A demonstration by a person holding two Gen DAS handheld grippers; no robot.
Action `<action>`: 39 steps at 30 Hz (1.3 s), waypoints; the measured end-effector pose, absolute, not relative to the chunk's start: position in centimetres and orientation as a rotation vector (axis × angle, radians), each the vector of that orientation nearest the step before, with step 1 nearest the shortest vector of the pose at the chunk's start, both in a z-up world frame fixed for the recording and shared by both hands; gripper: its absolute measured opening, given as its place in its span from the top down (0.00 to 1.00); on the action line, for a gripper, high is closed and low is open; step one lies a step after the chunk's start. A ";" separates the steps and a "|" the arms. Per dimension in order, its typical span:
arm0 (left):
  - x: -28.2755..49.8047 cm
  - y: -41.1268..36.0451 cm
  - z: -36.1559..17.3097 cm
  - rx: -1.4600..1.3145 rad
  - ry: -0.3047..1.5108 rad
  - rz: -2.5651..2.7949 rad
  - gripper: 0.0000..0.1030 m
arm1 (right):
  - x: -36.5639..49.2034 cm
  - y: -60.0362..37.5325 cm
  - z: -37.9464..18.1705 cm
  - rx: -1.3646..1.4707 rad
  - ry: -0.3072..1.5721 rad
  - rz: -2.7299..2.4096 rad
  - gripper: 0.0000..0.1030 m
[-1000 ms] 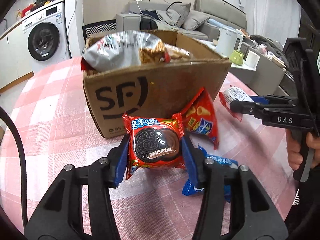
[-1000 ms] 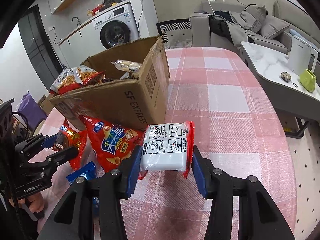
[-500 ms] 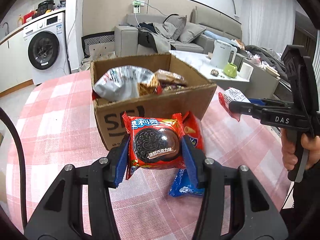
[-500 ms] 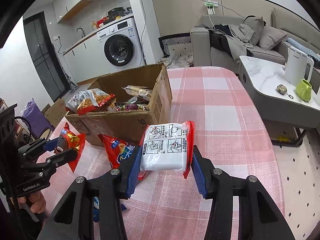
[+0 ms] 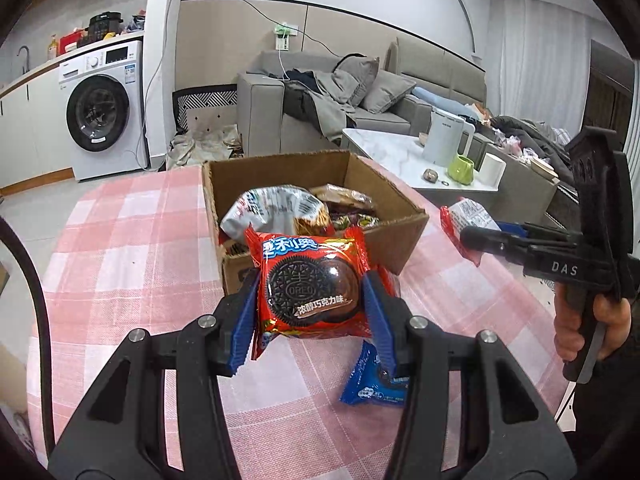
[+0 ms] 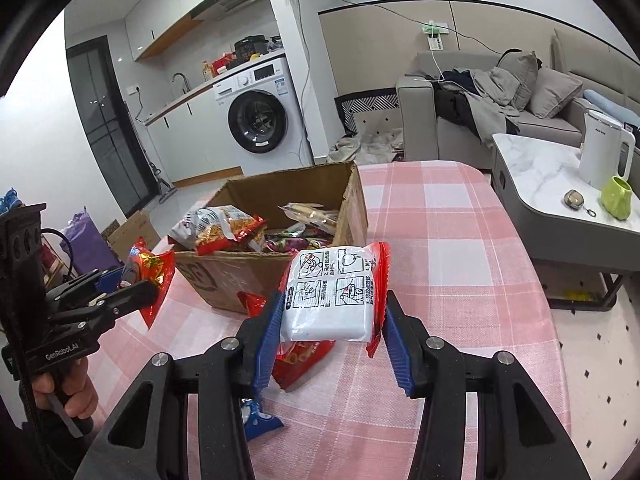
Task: Organize snacks
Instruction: 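Lift both held snacks and carry them over the cardboard box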
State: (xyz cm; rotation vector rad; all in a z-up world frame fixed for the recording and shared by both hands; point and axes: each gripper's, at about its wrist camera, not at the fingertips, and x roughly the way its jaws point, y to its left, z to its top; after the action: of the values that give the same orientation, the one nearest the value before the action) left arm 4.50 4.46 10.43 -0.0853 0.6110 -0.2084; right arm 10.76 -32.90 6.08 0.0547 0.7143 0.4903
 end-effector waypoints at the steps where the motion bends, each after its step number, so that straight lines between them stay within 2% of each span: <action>1: 4.6 4.6 10.7 -0.087 0.610 -0.205 0.54 | 10.7 -32.9 6.2 0.055 0.709 0.492 0.53; 19: 9.1 6.5 13.4 -0.111 0.575 -0.147 0.54 | 11.7 -30.8 7.4 0.068 0.668 0.554 0.53; 39: 17.3 5.6 10.8 -0.108 0.615 -0.118 0.54 | 16.5 -26.9 7.0 0.067 0.708 0.589 0.53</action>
State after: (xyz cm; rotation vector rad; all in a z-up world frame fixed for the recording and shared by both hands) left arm 17.33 5.55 10.81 -0.1080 0.6155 -0.1183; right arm 16.51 -26.88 6.99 0.0672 0.7082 0.5885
